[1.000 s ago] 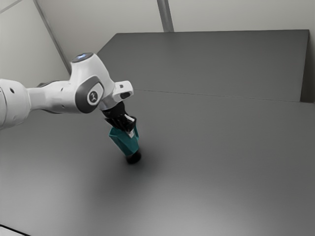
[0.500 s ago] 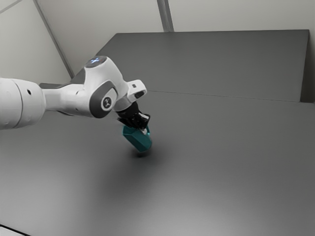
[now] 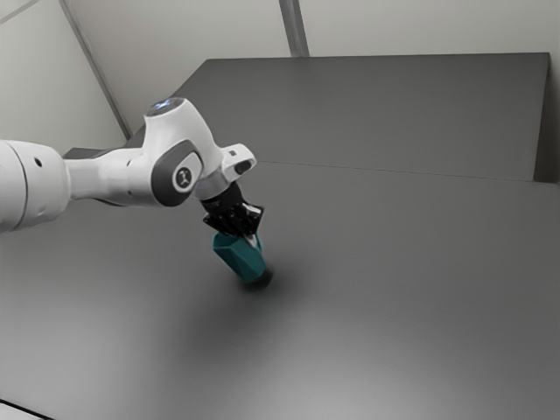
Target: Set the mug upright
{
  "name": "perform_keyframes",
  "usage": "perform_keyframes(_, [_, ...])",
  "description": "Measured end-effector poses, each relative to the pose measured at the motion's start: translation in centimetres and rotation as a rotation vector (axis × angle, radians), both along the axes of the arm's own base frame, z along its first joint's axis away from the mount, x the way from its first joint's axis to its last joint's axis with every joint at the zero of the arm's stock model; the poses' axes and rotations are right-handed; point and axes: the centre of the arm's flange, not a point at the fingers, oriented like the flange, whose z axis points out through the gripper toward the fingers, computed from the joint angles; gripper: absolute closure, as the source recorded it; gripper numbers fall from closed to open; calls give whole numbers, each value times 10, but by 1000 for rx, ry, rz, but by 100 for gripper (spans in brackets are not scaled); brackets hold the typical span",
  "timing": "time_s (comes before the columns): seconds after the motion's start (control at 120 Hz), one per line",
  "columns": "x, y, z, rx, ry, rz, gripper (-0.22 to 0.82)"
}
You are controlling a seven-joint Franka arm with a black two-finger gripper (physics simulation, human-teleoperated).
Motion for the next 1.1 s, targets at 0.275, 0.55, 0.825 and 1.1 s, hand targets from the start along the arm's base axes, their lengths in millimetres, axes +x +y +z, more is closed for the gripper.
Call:
perform_keyframes(0.275, [-42,14,-11,9,27,26,79])
perform_keyframes(0.55, [-38,16,-21,14,-26,46,78])
perform_keyframes(0.825, [-31,16,-27,0,-29,50,47])
perform_keyframes(1.1, [-9,9,19,-18,-47,35,25])
